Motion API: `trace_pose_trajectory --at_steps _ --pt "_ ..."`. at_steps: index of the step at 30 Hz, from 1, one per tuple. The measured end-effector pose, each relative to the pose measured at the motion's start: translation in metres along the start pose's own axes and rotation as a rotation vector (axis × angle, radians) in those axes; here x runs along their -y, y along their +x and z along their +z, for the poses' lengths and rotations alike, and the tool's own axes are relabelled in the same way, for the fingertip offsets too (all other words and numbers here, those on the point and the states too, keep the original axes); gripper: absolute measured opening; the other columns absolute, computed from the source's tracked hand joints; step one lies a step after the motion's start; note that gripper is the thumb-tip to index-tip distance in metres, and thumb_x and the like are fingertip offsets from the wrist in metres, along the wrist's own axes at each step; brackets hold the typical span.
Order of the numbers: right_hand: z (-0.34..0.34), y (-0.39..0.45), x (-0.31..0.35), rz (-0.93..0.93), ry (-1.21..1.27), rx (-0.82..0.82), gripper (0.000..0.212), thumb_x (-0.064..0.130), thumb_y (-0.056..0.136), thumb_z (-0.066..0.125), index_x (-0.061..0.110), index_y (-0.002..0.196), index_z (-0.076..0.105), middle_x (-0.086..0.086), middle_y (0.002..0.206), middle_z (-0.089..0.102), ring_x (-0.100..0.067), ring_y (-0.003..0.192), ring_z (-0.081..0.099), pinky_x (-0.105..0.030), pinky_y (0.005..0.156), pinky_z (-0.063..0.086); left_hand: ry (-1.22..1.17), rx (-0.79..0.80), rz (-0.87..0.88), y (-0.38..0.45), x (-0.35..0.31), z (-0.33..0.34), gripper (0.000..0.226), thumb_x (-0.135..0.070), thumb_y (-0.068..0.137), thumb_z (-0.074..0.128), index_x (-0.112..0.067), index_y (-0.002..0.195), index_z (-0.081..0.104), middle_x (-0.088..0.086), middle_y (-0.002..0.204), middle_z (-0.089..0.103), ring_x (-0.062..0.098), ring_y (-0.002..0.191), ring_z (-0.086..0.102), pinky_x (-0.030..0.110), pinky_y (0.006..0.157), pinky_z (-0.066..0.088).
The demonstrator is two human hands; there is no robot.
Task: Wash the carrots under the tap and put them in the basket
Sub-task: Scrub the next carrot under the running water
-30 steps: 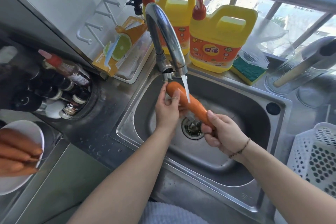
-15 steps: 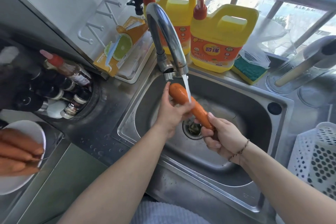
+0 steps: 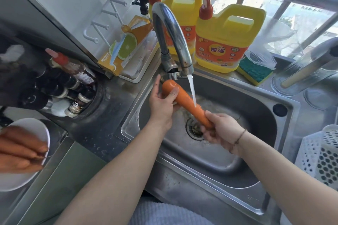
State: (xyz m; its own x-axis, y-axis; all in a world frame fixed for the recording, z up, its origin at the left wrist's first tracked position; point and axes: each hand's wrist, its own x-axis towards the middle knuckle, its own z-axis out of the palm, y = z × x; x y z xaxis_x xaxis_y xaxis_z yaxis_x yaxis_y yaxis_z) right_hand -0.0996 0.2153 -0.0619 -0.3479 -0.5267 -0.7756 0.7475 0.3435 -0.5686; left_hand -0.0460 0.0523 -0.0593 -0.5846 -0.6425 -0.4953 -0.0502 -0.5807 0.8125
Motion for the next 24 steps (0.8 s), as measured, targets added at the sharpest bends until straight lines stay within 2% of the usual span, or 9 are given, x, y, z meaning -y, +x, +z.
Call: trace_pose_trajectory --at_steps 2,4,7,8,10,13,17,20,24 --pt "0.011 0.006 0.004 -0.216 -0.159 -0.160 0.028 0.015 0.104 0.046 -0.004 0.115 0.064 -0.014 0.068 0.061 -0.015 0.044 0.053 -0.020 0.039 0.041 0.013 -0.089 0.060 0.001 -0.003 0.000 0.077 -0.003 0.091 0.066 -0.036 0.151 0.033 -0.002 0.130 0.051 0.020 0.114 0.059 0.041 0.081 0.060" --pt "0.016 0.013 0.004 -0.408 -0.323 -0.242 0.028 0.009 0.096 0.059 0.007 0.123 0.066 -0.011 0.081 0.069 -0.017 0.060 0.060 -0.023 0.056 0.053 0.028 -0.174 0.076 0.001 -0.005 0.002 0.080 -0.004 0.089 0.070 -0.034 0.152 0.032 -0.001 0.132 0.047 0.021 0.116 0.054 0.039 0.080 0.059" --pt "0.014 0.016 0.005 -0.562 -0.641 -0.376 0.034 0.013 0.088 0.071 0.020 0.121 0.071 0.001 0.092 0.072 -0.007 0.072 0.060 -0.025 0.075 0.051 -0.041 -0.278 -0.006 0.003 -0.009 0.003 0.066 -0.007 0.089 0.072 -0.022 0.145 0.042 0.006 0.136 0.052 0.023 0.111 0.057 0.044 0.084 0.058" --pt "0.012 0.016 0.006 -0.533 -0.581 -0.344 0.032 0.012 0.088 0.071 0.018 0.120 0.071 0.000 0.094 0.073 -0.006 0.073 0.062 -0.025 0.075 0.052 -0.068 -0.274 -0.041 0.004 -0.010 0.003 0.053 -0.007 0.089 0.071 -0.016 0.137 0.050 0.009 0.132 0.057 0.023 0.106 0.060 0.046 0.085 0.058" --pt "0.008 0.014 0.012 -0.323 -0.083 -0.126 0.028 0.004 0.094 0.061 0.005 0.121 0.067 -0.015 0.106 0.073 -0.014 0.079 0.070 -0.022 0.066 0.056 -0.071 -0.201 -0.078 0.007 -0.010 -0.001 0.030 -0.006 0.091 0.068 -0.013 0.118 0.058 0.012 0.121 0.063 0.027 0.104 0.064 0.048 0.085 0.058" --pt "0.000 0.008 0.017 -0.040 0.385 0.172 0.030 0.001 0.098 0.047 -0.005 0.125 0.058 -0.026 0.120 0.065 -0.026 0.092 0.073 -0.024 0.069 0.061 -0.065 -0.066 -0.075 0.011 -0.010 -0.006 0.018 -0.004 0.094 0.063 -0.015 0.107 0.059 0.019 0.128 0.061 0.035 0.115 0.062 0.045 0.082 0.059" --pt "0.007 0.011 0.012 -0.018 0.412 0.194 0.029 0.006 0.101 0.044 -0.004 0.125 0.056 -0.023 0.104 0.066 -0.021 0.076 0.070 -0.025 0.065 0.061 -0.039 0.025 -0.090 0.015 -0.009 -0.007 0.023 -0.005 0.094 0.062 -0.013 0.115 0.057 0.016 0.129 0.061 0.032 0.114 0.063 0.042 0.083 0.060" --pt "0.020 0.013 0.008 -0.177 0.193 0.074 0.023 0.009 0.104 0.043 0.003 0.120 0.059 -0.020 0.095 0.066 -0.018 0.066 0.066 -0.023 0.058 0.058 0.022 -0.016 -0.037 0.012 -0.003 -0.003 0.036 -0.009 0.094 0.065 -0.013 0.127 0.053 0.001 0.115 0.064 0.020 0.101 0.066 0.041 0.083 0.060" --pt "0.024 0.012 0.006 -0.313 -0.069 -0.006 0.028 0.015 0.107 0.037 0.000 0.121 0.057 -0.010 0.072 0.059 -0.016 0.049 0.052 -0.022 0.044 0.042 0.095 0.069 -0.019 0.011 0.005 -0.001 0.054 -0.003 0.091 0.067 -0.014 0.137 0.041 0.008 0.131 0.056 0.023 0.111 0.063 0.038 0.077 0.060"
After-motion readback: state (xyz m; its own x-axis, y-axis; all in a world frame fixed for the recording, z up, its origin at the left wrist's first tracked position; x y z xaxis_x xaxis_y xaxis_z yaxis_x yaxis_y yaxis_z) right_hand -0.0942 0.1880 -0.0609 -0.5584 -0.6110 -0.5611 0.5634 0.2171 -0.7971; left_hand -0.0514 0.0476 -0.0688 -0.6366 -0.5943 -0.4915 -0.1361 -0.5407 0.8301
